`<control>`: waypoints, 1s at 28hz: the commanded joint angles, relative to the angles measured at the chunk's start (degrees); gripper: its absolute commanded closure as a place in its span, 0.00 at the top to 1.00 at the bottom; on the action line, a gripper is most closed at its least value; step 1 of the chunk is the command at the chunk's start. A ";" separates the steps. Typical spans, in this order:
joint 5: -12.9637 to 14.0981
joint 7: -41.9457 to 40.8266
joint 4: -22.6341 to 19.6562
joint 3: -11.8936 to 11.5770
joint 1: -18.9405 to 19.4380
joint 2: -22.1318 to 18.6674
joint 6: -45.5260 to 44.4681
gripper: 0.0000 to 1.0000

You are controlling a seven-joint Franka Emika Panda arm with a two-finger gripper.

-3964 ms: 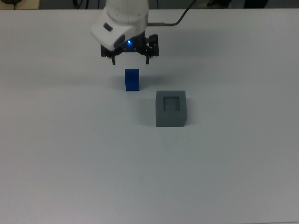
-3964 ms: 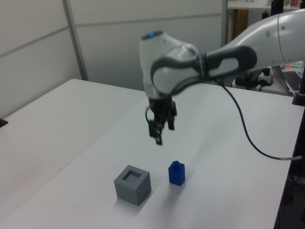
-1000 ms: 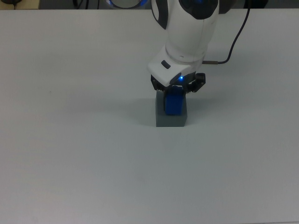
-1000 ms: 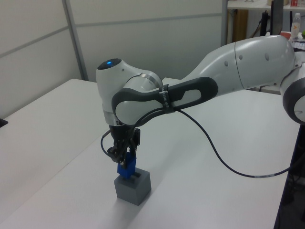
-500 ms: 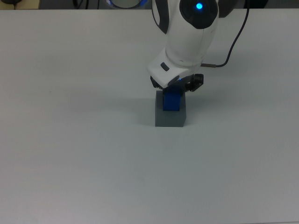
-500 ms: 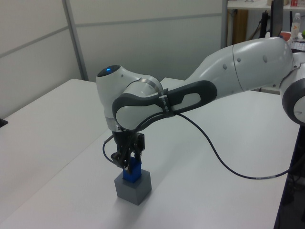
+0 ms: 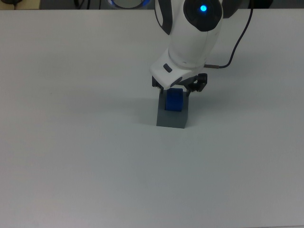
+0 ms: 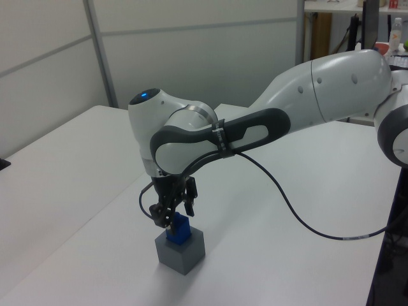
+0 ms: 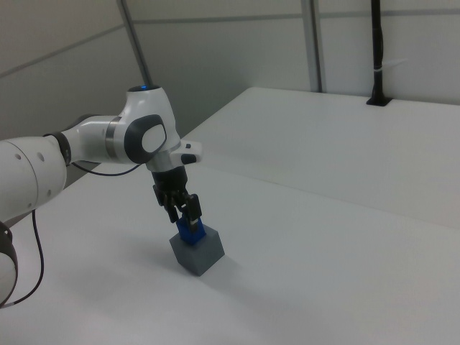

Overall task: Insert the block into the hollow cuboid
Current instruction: 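Open the gripper and raise it away from the cuboid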

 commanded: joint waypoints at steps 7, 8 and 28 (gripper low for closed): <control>-2.27 0.13 -0.60 -0.94 -3.09 -10.33 -5.68 1.00; -2.27 -0.49 -0.60 -0.94 -3.62 -11.47 -7.08 1.00; -2.45 -15.26 -1.22 -1.64 -13.82 -22.21 -19.32 1.00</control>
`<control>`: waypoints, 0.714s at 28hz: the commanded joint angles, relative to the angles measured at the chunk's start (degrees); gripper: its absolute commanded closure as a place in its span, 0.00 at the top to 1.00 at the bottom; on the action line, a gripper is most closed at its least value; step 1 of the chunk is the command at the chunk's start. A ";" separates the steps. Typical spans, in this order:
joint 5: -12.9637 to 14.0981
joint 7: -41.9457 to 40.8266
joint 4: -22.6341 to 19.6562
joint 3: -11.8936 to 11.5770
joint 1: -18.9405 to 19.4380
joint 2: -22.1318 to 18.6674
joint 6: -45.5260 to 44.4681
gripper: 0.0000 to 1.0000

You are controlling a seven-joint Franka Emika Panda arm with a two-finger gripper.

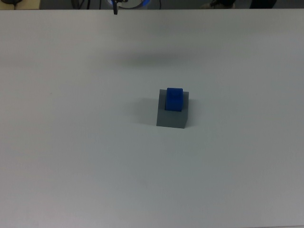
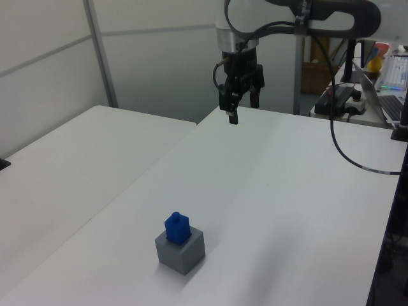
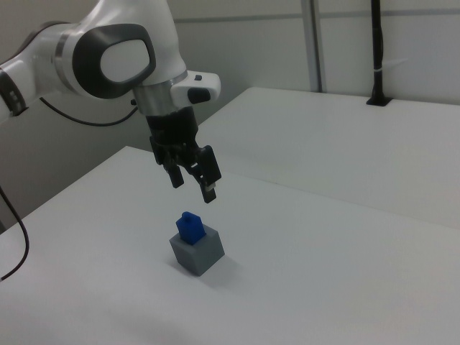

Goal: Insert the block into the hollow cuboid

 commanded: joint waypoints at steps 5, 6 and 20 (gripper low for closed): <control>-2.91 -0.13 -1.60 0.41 0.97 1.11 1.68 1.00; -2.83 0.04 -1.60 0.41 0.89 1.55 2.47 1.00; -1.86 -3.39 -0.98 -0.38 0.27 -0.29 3.79 1.00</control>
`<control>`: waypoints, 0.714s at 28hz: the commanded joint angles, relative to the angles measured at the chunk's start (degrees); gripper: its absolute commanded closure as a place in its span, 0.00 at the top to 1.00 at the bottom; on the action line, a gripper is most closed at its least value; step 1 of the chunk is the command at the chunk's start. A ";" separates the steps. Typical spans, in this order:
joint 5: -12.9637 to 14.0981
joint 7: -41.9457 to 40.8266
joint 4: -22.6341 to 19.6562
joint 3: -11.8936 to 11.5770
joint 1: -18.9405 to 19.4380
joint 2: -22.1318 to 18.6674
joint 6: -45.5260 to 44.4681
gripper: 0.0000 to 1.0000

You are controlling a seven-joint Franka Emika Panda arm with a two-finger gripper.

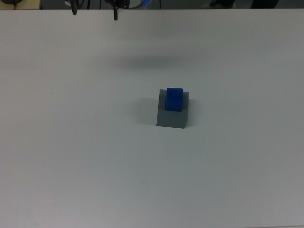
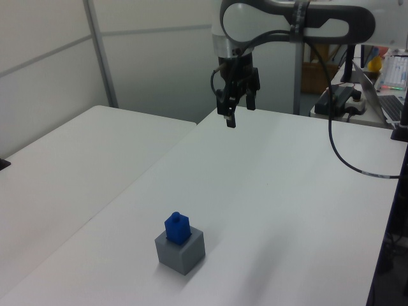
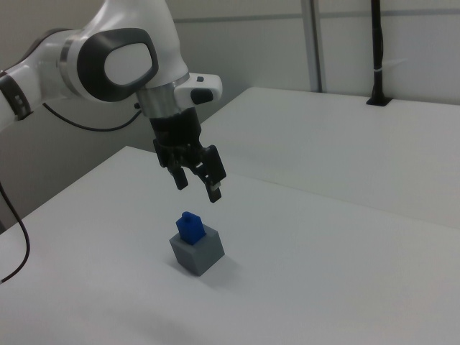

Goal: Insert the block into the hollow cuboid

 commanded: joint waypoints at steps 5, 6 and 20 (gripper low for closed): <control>-0.23 -1.76 -0.99 -0.39 -0.11 -1.00 2.17 1.00; -0.23 -1.76 -0.99 -0.39 -0.11 -1.00 2.17 1.00; 3.46 -1.94 -1.96 0.40 -1.96 -0.47 2.43 1.00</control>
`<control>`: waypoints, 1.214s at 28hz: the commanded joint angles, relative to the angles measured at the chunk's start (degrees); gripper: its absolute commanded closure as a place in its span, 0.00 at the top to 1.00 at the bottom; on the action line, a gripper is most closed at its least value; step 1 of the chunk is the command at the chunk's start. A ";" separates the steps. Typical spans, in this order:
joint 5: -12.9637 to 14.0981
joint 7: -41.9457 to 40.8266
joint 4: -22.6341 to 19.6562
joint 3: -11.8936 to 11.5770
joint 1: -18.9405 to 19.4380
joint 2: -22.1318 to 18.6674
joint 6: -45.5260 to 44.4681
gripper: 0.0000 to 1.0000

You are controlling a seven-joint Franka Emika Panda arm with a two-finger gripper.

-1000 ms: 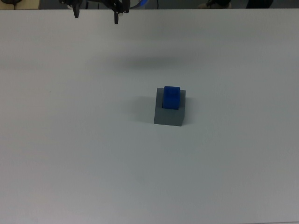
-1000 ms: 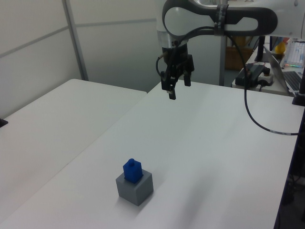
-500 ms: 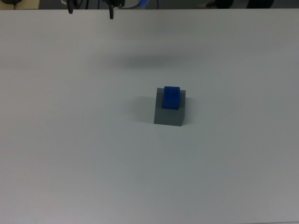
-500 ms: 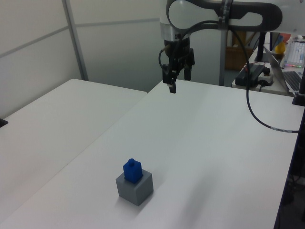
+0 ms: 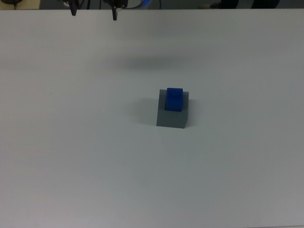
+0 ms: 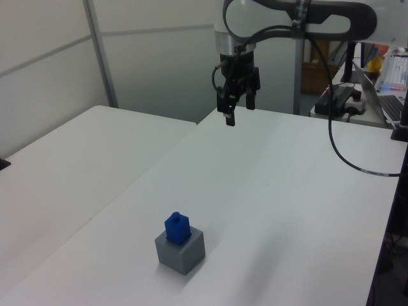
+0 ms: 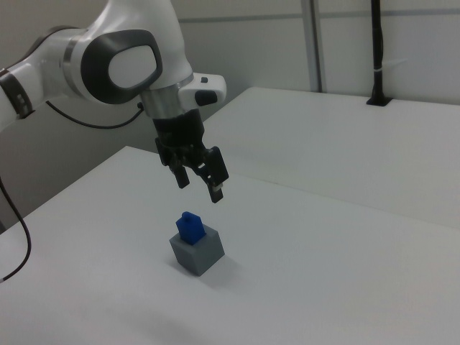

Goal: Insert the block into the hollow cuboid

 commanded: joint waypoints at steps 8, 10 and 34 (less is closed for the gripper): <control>0.91 -1.61 -1.72 0.34 -0.51 -0.48 1.53 1.00; 0.73 -1.61 -1.72 0.34 -0.42 -0.39 1.53 1.00; 0.47 -1.61 -1.10 0.34 -0.42 -0.57 1.26 1.00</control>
